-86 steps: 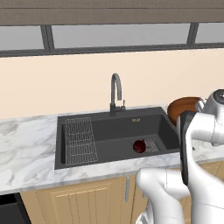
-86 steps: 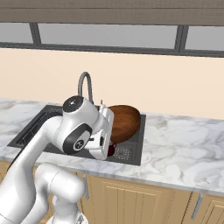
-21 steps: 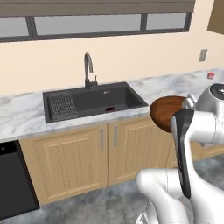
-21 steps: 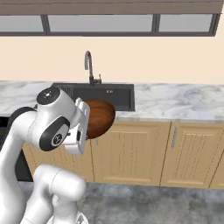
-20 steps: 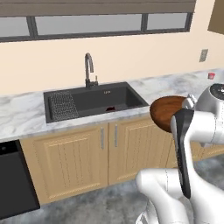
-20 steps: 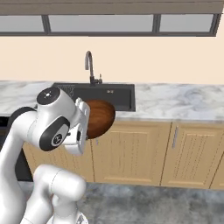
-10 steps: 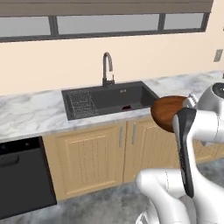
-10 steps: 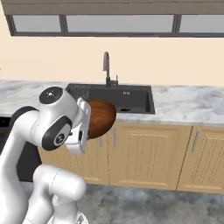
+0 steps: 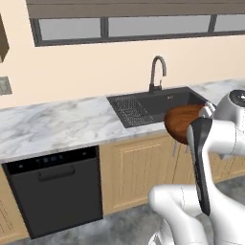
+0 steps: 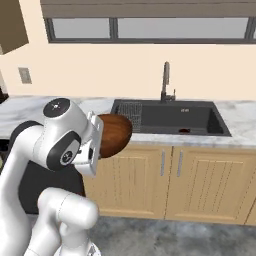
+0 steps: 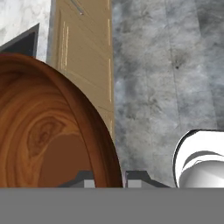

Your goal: Pick the mug and place it in the sink. Pick the bowl and place it in the open cabinet and then close the cabinet.

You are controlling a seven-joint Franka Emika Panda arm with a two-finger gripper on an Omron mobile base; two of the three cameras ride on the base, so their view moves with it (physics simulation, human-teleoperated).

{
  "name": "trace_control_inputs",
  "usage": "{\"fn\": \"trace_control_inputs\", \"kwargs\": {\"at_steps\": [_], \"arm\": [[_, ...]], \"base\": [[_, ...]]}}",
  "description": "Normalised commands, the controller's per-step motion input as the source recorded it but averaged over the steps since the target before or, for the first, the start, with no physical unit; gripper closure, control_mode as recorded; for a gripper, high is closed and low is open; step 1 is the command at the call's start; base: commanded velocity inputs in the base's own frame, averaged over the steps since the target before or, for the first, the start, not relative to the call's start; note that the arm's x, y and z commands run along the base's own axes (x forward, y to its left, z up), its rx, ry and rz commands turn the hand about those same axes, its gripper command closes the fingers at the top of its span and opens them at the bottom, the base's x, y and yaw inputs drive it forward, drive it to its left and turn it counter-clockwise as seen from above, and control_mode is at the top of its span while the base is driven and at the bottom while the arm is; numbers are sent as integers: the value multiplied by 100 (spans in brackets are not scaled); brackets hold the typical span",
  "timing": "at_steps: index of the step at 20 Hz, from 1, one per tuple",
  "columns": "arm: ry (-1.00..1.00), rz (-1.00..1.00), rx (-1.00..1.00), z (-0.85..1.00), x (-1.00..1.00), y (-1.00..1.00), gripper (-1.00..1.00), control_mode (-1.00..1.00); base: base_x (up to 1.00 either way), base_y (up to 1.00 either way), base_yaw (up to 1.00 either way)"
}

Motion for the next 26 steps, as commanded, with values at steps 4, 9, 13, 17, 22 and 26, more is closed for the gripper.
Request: {"fn": "trace_control_inputs", "kwargs": {"at_steps": [4, 9, 13, 17, 22, 26], "arm": [[0, 0, 0, 0, 0, 0, 100, 100], [0, 0, 0, 0, 0, 0, 100, 100], [0, 0, 0, 0, 0, 0, 100, 100], [0, 0, 0, 0, 0, 0, 100, 100], [0, 0, 0, 0, 0, 0, 100, 100], [0, 0, 0, 0, 0, 0, 100, 100]], "base": [[-66, 100, -10], [-84, 100, -11], [-85, 100, -11], [-56, 100, -12], [-5, 100, -7], [28, 100, -11]]}}
